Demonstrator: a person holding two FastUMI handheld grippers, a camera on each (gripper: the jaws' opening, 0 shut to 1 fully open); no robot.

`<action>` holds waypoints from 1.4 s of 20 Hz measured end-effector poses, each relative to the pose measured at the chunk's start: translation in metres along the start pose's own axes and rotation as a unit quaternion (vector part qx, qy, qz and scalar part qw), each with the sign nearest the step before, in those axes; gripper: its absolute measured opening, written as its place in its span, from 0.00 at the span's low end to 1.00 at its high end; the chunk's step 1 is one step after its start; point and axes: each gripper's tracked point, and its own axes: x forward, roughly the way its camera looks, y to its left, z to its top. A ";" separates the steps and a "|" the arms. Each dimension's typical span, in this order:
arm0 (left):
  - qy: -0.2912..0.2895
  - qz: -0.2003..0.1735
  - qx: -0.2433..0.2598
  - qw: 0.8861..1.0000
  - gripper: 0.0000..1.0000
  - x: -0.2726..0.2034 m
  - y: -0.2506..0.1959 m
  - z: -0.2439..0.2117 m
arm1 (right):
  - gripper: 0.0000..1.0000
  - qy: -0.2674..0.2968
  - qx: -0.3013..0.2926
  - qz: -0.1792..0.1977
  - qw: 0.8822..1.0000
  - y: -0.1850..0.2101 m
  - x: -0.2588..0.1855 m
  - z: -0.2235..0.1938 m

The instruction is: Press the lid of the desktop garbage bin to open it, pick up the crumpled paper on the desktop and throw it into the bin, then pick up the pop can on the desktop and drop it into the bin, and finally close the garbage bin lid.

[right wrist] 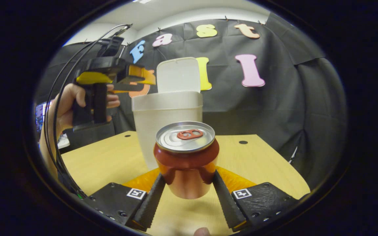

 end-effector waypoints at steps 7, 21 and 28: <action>-0.009 0.046 0.004 0.999 0.97 -0.058 0.059 -0.015 | 0.80 -0.036 -0.020 0.046 0.998 0.033 0.021 0.080; 0.007 0.124 -0.001 0.992 0.98 -0.123 0.147 -0.059 | 0.80 -0.047 0.013 0.093 0.994 0.079 0.093 0.213; 0.010 0.145 -0.008 0.989 0.98 -0.143 0.171 -0.062 | 0.80 -0.047 -0.037 0.066 0.996 0.094 0.153 0.232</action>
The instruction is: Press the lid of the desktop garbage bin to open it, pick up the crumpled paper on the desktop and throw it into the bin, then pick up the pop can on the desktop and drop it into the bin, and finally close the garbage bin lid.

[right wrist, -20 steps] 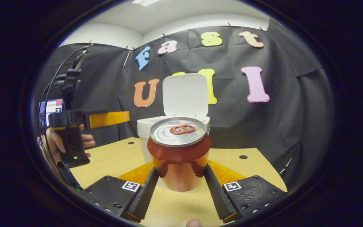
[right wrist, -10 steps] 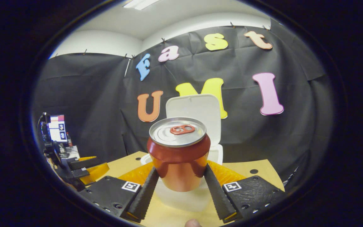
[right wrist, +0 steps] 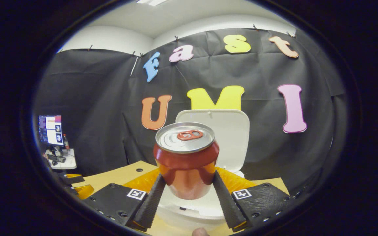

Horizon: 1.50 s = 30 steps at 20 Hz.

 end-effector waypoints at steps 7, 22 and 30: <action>-0.001 0.010 0.007 1.000 0.97 -0.010 0.012 0.002 | 0.80 0.059 -0.001 -0.008 0.998 0.000 0.052 -0.019; 0.012 0.014 0.001 1.000 0.98 -0.018 0.025 -0.011 | 0.98 0.048 -0.018 -0.040 0.998 0.002 0.054 -0.003; 0.012 0.006 0.010 1.000 0.98 -0.022 0.022 -0.018 | 0.95 -0.014 -0.026 -0.057 0.998 0.011 0.032 0.035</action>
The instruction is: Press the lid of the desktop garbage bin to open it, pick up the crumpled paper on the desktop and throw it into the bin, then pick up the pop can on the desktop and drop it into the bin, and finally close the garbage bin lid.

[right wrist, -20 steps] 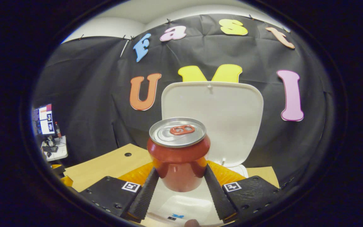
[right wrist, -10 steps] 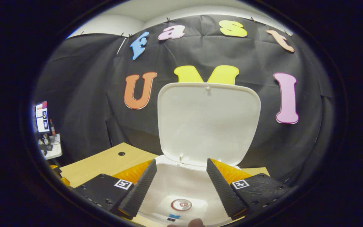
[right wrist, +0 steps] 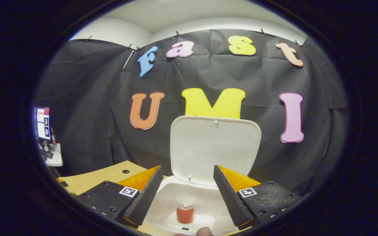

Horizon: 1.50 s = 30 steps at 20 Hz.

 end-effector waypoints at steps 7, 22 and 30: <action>0.011 -0.013 0.014 1.000 1.00 0.000 0.000 -0.005 | 0.95 -0.029 0.009 -0.003 1.000 0.011 -0.028 0.039; 0.016 -0.037 0.003 0.999 0.98 0.019 -0.011 -0.012 | 0.94 -0.083 -0.013 -0.053 0.995 0.003 0.022 0.140; -0.003 -0.022 0.009 1.000 0.98 0.022 -0.003 0.001 | 0.95 -0.063 -0.012 -0.063 0.996 -0.025 0.064 0.124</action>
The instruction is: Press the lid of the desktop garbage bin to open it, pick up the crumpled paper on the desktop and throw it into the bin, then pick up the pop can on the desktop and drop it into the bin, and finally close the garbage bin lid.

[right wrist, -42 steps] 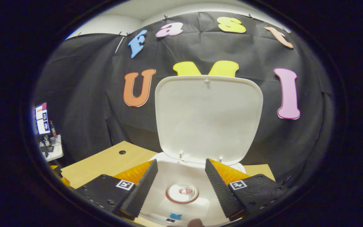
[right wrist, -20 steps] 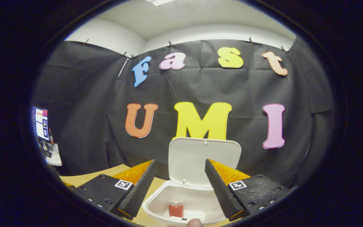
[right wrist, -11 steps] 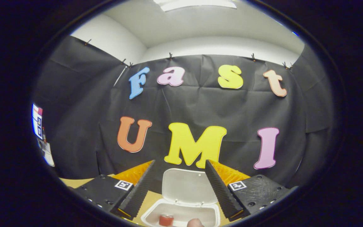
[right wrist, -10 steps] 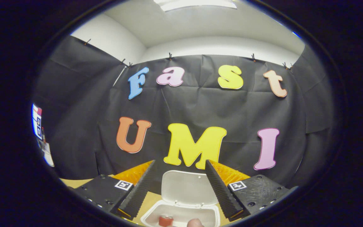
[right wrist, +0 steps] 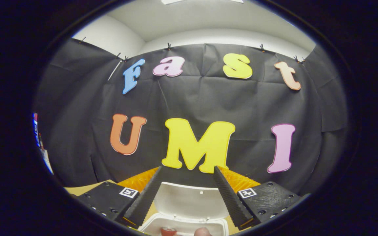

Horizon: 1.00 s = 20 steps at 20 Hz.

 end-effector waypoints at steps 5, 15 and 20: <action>-0.008 -0.006 0.001 1.000 0.98 -0.002 -0.007 0.004 | 0.92 0.017 -0.010 0.006 1.000 -0.002 0.012 -0.016; 0.003 -0.011 0.006 1.000 0.98 -0.005 -0.014 -0.003 | 0.96 0.045 0.026 0.027 0.998 -0.001 -0.007 -0.028; 0.018 -0.015 0.008 1.000 0.98 -0.006 -0.023 -0.016 | 0.99 0.048 0.034 0.047 0.997 0.005 -0.041 -0.038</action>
